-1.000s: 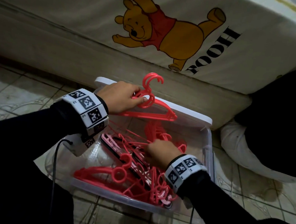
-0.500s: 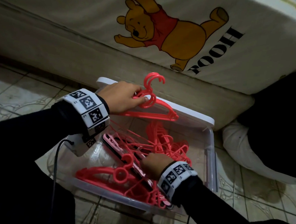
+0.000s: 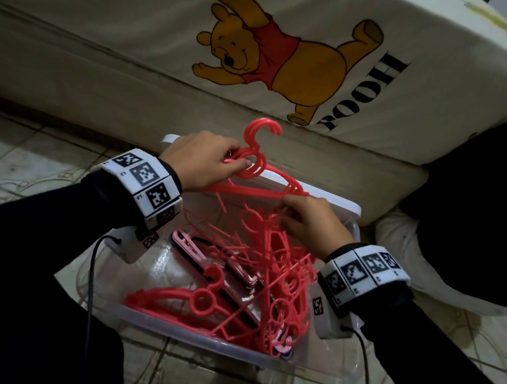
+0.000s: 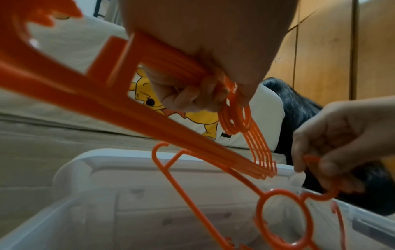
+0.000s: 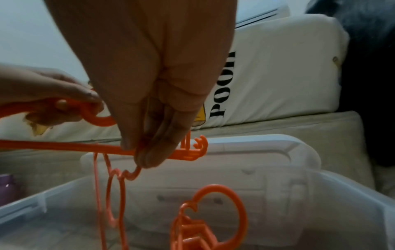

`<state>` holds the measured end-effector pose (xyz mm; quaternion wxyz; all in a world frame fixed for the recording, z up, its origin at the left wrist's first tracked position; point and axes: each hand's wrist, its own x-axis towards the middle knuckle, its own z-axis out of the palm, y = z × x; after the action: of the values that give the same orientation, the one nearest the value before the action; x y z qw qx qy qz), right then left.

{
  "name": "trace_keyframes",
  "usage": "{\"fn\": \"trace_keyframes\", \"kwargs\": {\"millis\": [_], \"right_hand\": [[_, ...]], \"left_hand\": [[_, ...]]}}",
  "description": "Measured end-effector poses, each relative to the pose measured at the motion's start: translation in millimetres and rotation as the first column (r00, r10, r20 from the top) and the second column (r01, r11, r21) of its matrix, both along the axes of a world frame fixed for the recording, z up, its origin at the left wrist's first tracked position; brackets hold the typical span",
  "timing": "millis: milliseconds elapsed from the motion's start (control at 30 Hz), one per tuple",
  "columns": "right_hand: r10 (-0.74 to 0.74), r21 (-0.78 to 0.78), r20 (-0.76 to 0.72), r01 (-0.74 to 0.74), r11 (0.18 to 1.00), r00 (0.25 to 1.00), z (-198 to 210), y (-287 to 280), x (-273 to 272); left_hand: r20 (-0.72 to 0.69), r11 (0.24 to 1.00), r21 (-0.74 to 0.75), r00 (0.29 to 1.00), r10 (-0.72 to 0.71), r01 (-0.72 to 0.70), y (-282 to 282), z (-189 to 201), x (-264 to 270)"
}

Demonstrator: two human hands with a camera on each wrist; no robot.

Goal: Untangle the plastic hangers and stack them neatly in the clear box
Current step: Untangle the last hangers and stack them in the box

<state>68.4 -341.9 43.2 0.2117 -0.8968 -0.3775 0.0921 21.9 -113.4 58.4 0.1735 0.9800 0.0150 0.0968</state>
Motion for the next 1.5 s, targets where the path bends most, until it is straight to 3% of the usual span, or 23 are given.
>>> {"fn": "trace_keyframes", "kwargs": {"millis": [167,300,533,833,1033,1233,1367,1500], "right_hand": [[0.070,-0.148,-0.017,-0.072,0.986,0.997,-13.2,9.3,-13.8],[0.218,-0.289,-0.037,-0.220,0.932,0.975,-31.6,23.5,-35.3],[0.439,-0.342,-0.090,-0.442,0.830,0.894,-46.4,41.0,-60.6],[0.590,-0.384,-0.066,-0.566,0.729,0.804,-48.4,40.6,-66.9],[0.473,-0.403,-0.038,-0.447,0.799,0.880,-55.3,42.9,-73.3],[0.256,-0.382,-0.159,-0.298,0.875,0.954,-60.4,38.7,-54.4],[0.087,-0.192,-0.159,-0.118,0.974,0.983,-39.3,26.8,-31.3],[-0.034,-0.030,-0.077,0.031,0.999,0.996,-11.0,11.9,-10.9]], "left_hand": [[-0.013,0.999,0.030,1.000,-0.011,0.012,1.3,0.7,0.4],[-0.036,0.999,0.044,0.999,0.013,-0.012,5.9,0.2,0.8],[-0.050,0.998,0.055,0.999,0.020,-0.017,9.5,-2.2,1.3],[-0.080,0.997,0.062,0.996,-0.033,0.038,6.6,-3.8,0.8],[-0.077,0.993,0.091,0.994,-0.073,0.080,1.2,-6.4,0.4],[-0.079,0.993,0.054,0.992,-0.098,0.102,1.5,-7.2,0.6],[-0.097,0.994,0.043,0.990,-0.100,0.105,5.5,-9.9,1.1],[-0.117,0.992,-0.023,0.985,-0.126,0.124,8.1,-10.2,0.6]]}}
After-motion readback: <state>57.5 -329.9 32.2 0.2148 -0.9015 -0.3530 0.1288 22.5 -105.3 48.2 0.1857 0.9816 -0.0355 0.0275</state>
